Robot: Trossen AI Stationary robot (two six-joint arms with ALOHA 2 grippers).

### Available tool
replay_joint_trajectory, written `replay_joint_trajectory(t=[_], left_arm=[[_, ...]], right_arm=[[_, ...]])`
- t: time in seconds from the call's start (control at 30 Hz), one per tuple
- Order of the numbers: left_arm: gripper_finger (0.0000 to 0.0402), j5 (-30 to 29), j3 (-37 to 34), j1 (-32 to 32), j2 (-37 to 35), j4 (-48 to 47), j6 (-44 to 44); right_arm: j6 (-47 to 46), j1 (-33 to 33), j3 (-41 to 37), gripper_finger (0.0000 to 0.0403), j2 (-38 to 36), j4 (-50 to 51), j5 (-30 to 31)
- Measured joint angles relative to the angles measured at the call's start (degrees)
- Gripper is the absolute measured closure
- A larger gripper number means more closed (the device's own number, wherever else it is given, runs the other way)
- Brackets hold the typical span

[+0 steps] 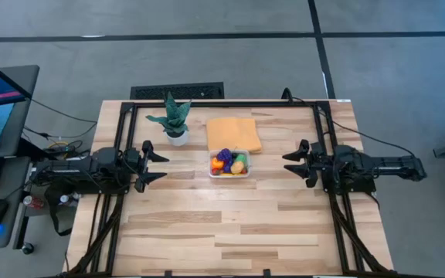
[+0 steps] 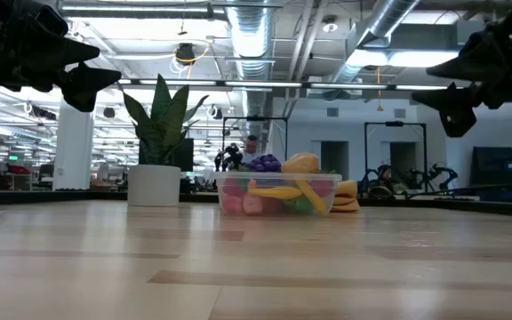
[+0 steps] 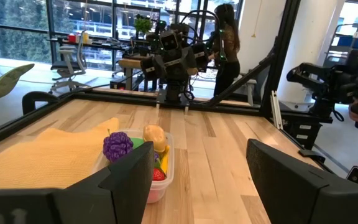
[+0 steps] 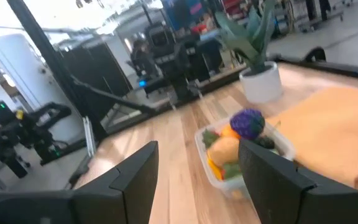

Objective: Pick and placing Produce into tupperware
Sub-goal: Return to Home Position

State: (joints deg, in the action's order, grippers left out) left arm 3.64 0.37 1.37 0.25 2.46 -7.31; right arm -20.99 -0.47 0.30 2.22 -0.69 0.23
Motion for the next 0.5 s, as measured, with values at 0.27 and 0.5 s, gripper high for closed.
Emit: replay_joint_trajectory(t=[0.27, 0.5], left_arm=[[0.0155, 0.0, 0.0, 0.0, 0.0, 0.0, 0.0], [0.0155, 0.0, 0.0, 0.0, 0.0, 0.0, 0.0]], right_arm=[[-1.5, 0.0, 0.0, 0.0188, 5.4, 0.0, 0.0], [0.1, 0.9, 0.0, 0.0188, 2.0, -0.1, -1.0]])
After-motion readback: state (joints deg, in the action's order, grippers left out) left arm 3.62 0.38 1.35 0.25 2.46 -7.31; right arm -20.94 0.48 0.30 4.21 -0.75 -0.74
